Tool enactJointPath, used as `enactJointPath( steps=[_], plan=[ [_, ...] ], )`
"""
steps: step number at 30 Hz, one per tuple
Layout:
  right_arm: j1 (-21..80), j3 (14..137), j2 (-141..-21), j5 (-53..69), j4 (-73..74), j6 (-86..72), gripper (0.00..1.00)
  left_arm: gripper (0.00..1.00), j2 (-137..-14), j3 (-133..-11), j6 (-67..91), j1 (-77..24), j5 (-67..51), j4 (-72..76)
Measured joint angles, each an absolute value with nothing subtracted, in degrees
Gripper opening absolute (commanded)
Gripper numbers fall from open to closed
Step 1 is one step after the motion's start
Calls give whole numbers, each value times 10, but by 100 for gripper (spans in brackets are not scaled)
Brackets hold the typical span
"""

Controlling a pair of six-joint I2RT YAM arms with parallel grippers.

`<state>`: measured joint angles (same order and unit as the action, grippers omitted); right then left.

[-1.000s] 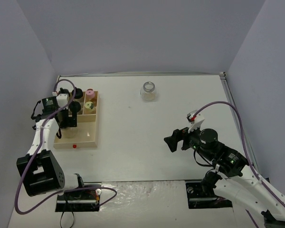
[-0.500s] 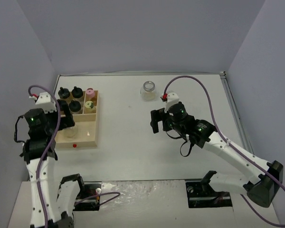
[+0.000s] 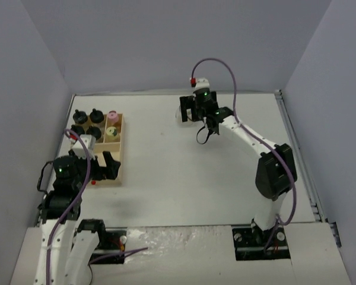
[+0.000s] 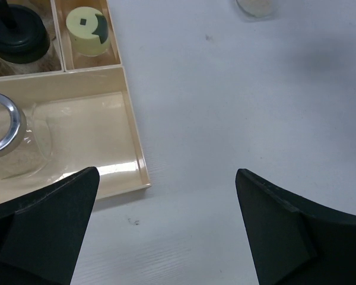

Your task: Organize the condiment bottles

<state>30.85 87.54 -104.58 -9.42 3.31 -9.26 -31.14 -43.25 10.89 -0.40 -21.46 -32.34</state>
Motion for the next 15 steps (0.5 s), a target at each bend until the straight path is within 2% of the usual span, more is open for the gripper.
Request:
enactJointPath(
  steps=[8,15],
  plan=[
    [297,989,-1221,-105,-3,-58,100,97,-293,-409,114,-26,-186,-314],
    [289,995,-1257,-103,-73,-40,100,97,-294,-409,113,-36,-161,-313]
  ],
)
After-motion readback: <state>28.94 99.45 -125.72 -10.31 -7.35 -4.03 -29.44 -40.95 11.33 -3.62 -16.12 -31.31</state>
